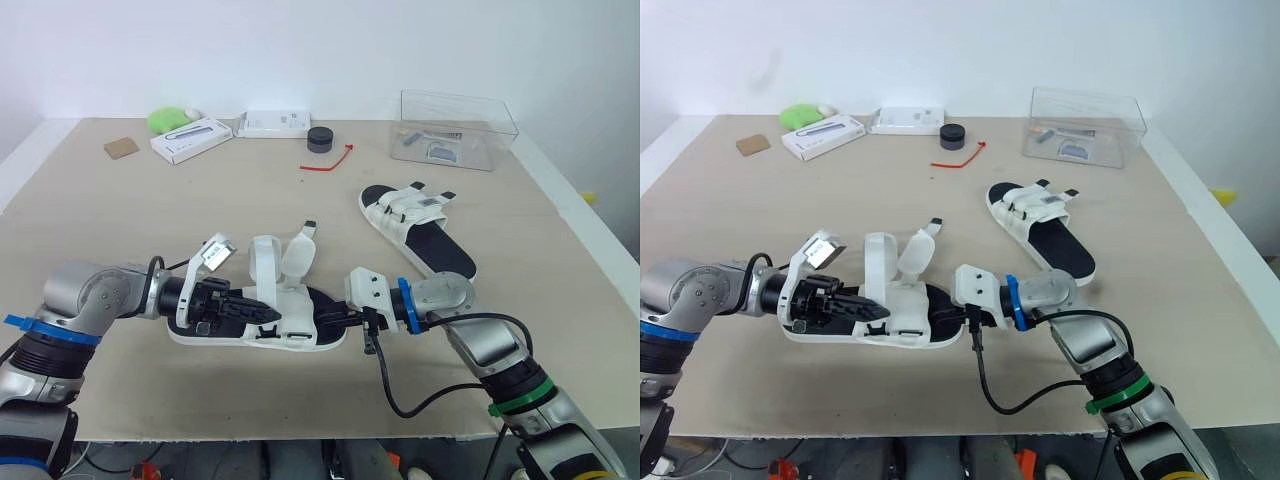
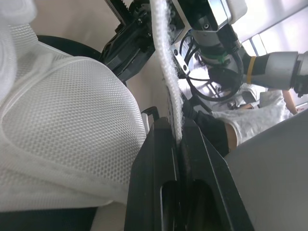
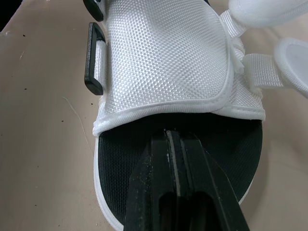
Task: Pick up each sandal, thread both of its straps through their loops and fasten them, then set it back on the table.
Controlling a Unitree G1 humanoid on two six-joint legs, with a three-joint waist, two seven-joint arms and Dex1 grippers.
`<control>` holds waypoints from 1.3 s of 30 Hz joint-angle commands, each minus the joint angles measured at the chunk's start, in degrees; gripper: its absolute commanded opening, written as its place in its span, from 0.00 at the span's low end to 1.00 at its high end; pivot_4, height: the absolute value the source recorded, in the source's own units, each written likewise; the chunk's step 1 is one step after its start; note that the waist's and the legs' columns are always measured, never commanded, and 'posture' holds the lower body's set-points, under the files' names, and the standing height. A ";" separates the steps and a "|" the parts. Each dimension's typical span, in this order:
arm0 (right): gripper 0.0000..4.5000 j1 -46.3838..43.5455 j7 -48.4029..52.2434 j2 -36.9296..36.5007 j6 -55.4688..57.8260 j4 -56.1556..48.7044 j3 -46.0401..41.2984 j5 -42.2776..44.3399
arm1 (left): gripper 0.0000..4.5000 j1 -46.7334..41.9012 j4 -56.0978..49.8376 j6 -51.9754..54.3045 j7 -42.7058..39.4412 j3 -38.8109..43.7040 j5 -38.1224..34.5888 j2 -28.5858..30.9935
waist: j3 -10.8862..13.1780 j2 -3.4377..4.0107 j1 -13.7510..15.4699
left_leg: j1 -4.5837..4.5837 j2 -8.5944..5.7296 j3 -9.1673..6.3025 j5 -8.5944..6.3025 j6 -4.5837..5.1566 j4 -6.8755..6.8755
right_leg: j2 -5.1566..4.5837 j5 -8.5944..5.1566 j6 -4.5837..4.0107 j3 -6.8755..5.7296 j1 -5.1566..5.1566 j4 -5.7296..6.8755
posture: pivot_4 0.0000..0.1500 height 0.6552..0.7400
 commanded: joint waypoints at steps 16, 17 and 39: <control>0.00 0.20 0.07 -0.61 0.64 -2.03 -0.76 0.22 | 0.00 -0.10 -2.27 -7.77 -6.70 -4.47 10.05 0.79 | 0.00 0.00 0.00 | 0.00 0.00 -0.01 0.00 0.01 0.00 | 0.00 -0.01 0.00 0.00 0.01 0.00 | 1.00 1.00; 0.00 0.16 0.09 -0.60 0.62 -1.98 -0.75 0.21 | 0.00 -0.06 -2.41 -7.75 -6.75 -4.42 10.04 0.73 | 0.00 0.00 0.01 | 0.00 0.00 -0.01 0.00 0.01 0.01 | 0.00 -0.01 0.00 0.00 0.01 0.00 | 1.00 1.00; 0.00 -0.15 0.25 -0.36 0.45 -1.53 -0.67 0.14 | 0.56 -5.03 3.62 -6.89 -1.87 2.85 8.89 -4.45 | 0.00 0.00 -0.01 | -0.02 0.00 -0.02 -0.01 0.02 0.01 | 0.00 0.02 -0.06 0.00 0.00 0.00 | 1.00 1.00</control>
